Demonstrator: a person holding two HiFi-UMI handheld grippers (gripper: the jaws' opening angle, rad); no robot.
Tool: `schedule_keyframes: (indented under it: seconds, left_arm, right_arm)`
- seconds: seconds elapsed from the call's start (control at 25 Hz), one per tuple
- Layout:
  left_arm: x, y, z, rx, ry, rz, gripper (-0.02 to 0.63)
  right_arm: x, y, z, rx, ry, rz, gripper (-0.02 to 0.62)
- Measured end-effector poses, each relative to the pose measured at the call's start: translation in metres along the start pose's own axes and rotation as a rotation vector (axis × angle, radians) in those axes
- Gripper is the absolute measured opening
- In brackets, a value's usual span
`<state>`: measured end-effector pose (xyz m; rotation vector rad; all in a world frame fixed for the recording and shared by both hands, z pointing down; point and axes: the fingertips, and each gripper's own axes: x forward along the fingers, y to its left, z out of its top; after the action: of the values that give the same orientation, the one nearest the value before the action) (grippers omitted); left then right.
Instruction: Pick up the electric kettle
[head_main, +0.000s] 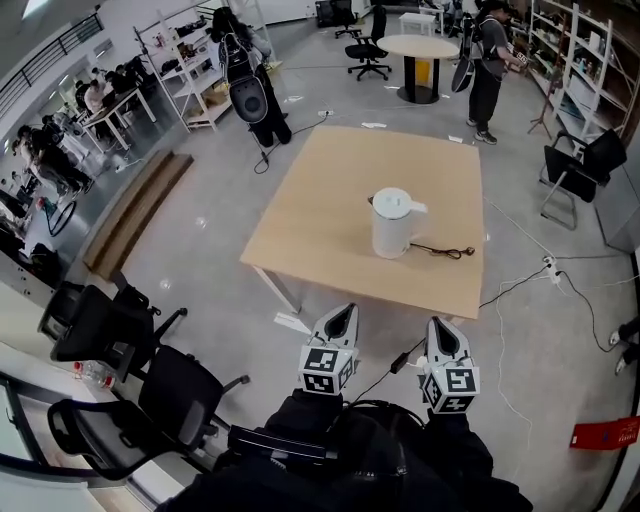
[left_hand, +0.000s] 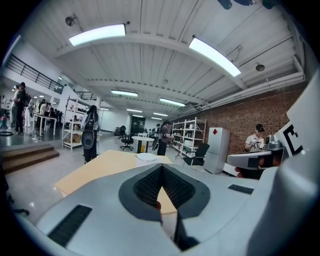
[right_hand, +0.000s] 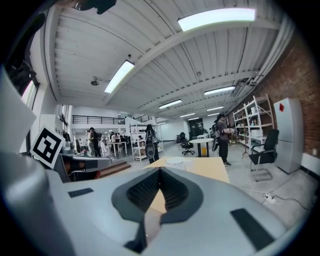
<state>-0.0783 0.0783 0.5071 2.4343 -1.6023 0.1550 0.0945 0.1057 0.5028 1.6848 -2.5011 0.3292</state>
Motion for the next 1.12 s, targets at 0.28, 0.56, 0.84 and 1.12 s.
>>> schedule_keyframes:
  seconds: [0.28,0.56,0.84,1.12]
  left_arm:
    - [-0.008,0.0,-0.013,-0.002,0.011,0.037,0.0]
    - [-0.008,0.012,-0.023,-0.008,0.046,0.05,0.0]
    - [0.032,0.045,-0.01,-0.005,0.034,0.041,0.0]
    - [0.083,0.072,0.014,0.011,0.023,-0.002,0.0]
  right_arm:
    - [-0.004,-0.003,-0.014,0.001,0.028,0.02,0.002]
    - [0.011,0.009,-0.021,-0.001,0.06,0.049,0.002]
    - [0.054,0.002,-0.015,-0.002,0.068,0.021,0.002]
    - [0.105,-0.01,0.009,-0.002,0.039,-0.017,0.002]
